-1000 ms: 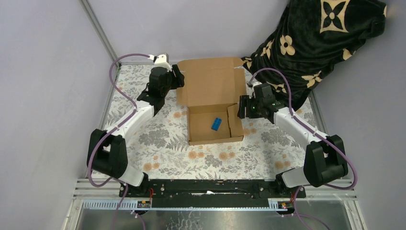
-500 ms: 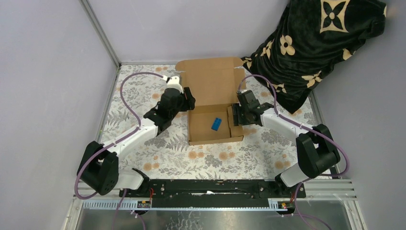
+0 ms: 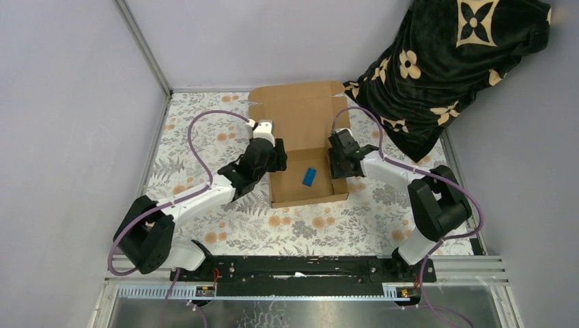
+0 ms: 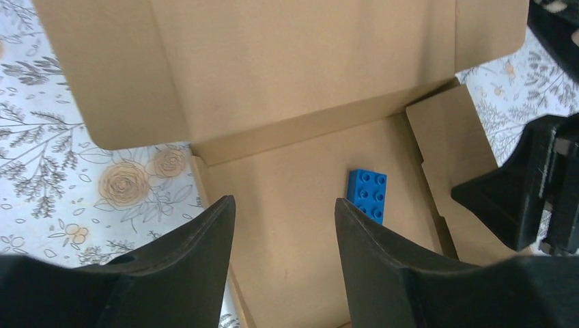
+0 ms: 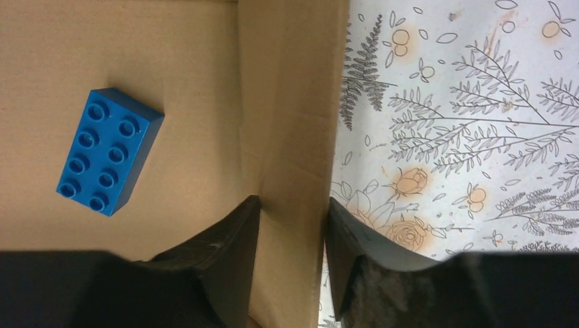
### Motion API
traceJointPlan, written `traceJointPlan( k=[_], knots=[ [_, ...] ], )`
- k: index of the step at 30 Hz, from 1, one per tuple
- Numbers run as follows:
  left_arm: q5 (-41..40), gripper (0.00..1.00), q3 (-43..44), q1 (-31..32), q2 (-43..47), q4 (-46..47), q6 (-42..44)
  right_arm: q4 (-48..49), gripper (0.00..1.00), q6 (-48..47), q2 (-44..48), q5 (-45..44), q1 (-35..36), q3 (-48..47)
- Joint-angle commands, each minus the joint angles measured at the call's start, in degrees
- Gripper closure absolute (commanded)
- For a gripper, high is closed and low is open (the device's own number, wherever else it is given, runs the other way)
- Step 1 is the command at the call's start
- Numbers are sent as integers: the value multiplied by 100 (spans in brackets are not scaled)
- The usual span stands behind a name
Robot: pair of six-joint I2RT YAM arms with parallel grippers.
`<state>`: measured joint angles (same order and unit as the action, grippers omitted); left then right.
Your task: Fold the paper box
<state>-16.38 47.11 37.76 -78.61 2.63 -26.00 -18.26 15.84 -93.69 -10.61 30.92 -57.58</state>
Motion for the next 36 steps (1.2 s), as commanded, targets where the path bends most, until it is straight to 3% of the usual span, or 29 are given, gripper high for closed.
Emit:
traceJointPlan(
  k=[1,7,22,36],
  knots=[
    [-293,38,143,214,-179,23,72,133,57,-16,-252,-437,169,-281],
    [-304,38,214,298,-299,18,134,49,73,-132,-578,-939,254,-374],
    [-411,39,454,487,-622,-34,250,-560,83,-547,-1282,-3561,721,-638],
    [-481,40,613,567,-920,-227,293,-279,87,-575,-1475,-3543,732,-476]
  ],
)
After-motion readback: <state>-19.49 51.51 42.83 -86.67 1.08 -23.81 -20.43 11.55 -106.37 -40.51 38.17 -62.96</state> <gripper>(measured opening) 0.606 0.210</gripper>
